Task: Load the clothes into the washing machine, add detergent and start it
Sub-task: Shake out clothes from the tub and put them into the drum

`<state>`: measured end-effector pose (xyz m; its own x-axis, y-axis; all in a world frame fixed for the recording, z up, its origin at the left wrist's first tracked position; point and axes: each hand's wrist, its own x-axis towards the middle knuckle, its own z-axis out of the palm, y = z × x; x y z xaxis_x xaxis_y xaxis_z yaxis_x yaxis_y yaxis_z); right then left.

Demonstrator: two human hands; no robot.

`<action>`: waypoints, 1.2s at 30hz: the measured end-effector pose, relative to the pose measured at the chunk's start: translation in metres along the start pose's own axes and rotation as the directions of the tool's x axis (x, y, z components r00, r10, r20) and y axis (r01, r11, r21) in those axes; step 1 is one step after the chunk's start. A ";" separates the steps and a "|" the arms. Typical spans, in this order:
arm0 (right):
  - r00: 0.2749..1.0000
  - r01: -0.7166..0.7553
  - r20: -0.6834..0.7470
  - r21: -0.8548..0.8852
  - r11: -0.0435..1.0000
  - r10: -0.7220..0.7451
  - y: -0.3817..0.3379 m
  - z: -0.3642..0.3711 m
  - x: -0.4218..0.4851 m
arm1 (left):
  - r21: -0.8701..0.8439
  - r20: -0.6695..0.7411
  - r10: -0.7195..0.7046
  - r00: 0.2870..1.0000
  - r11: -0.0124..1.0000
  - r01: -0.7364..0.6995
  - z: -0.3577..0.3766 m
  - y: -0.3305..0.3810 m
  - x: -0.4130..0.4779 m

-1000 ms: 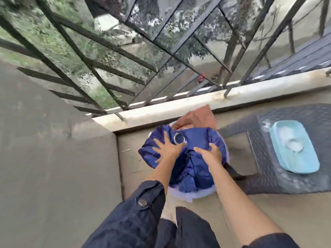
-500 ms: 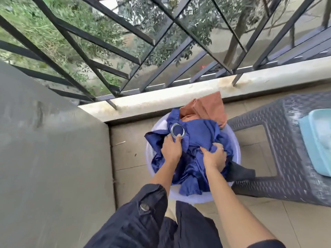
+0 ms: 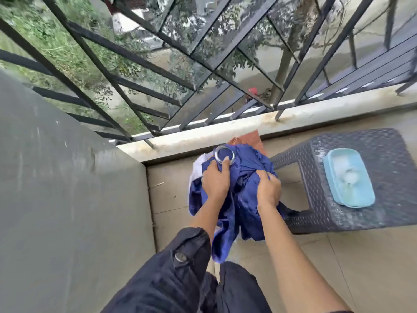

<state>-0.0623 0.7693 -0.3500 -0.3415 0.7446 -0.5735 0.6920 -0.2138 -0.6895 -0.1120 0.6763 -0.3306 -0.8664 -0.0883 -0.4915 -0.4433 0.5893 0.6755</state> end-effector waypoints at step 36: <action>0.717 0.390 0.541 0.212 0.896 -0.440 -0.323 -0.057 -0.376 | -0.295 -0.409 -0.016 0.913 0.949 -0.116 -0.427 0.176 -0.169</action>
<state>-0.1212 0.5943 0.1142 -0.8932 0.2856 -0.3474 0.3525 -0.0353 -0.9352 -0.1421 0.4518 0.1056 -0.8776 -0.4181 -0.2346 -0.3882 0.3326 0.8595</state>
